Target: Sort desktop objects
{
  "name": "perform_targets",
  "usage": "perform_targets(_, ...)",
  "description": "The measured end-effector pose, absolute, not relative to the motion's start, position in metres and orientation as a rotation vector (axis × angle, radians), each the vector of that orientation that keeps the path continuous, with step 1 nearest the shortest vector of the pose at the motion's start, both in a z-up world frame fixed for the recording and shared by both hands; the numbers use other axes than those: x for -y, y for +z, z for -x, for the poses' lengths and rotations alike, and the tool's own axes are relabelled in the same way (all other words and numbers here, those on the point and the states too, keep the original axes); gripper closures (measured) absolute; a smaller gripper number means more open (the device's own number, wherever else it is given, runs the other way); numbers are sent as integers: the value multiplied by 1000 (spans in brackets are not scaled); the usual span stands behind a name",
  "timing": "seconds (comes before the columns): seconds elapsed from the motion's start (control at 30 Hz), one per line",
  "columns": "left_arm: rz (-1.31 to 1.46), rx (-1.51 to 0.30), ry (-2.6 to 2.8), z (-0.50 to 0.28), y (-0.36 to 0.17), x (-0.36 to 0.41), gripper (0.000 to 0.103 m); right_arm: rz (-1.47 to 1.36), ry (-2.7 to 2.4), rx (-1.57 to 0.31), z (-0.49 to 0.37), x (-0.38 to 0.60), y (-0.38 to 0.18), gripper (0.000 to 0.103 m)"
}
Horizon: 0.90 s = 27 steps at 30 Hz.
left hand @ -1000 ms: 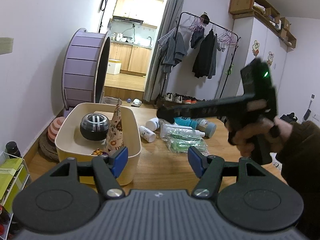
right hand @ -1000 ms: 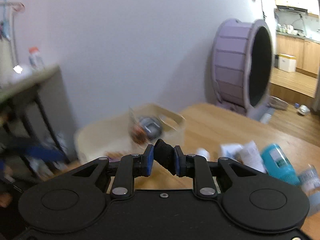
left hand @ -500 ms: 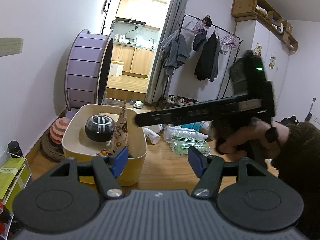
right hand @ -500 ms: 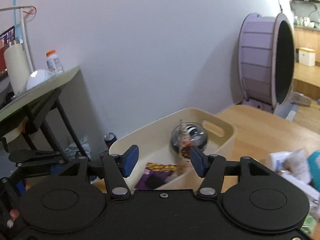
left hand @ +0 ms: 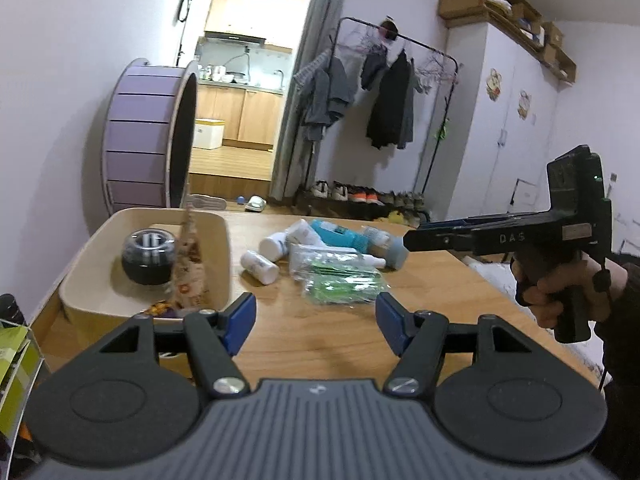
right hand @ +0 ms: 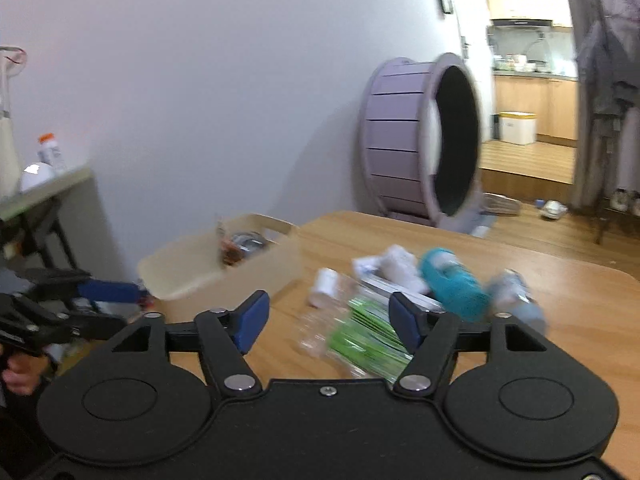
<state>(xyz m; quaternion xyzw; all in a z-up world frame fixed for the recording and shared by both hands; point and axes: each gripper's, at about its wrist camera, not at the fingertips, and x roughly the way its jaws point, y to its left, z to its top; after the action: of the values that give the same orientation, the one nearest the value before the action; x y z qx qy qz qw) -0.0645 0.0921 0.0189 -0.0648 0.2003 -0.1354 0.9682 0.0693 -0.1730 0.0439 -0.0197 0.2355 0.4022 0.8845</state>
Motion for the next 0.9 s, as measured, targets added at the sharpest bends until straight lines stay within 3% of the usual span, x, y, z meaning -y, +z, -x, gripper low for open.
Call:
perform_targets(0.73,89,-446,-305,42,6,-57,38,-6,754,-627,-131,161,-21,31)
perform_targets(0.9,95,-443,-299,42,7,-58,38,24,752,-641,-135,152,-29,42)
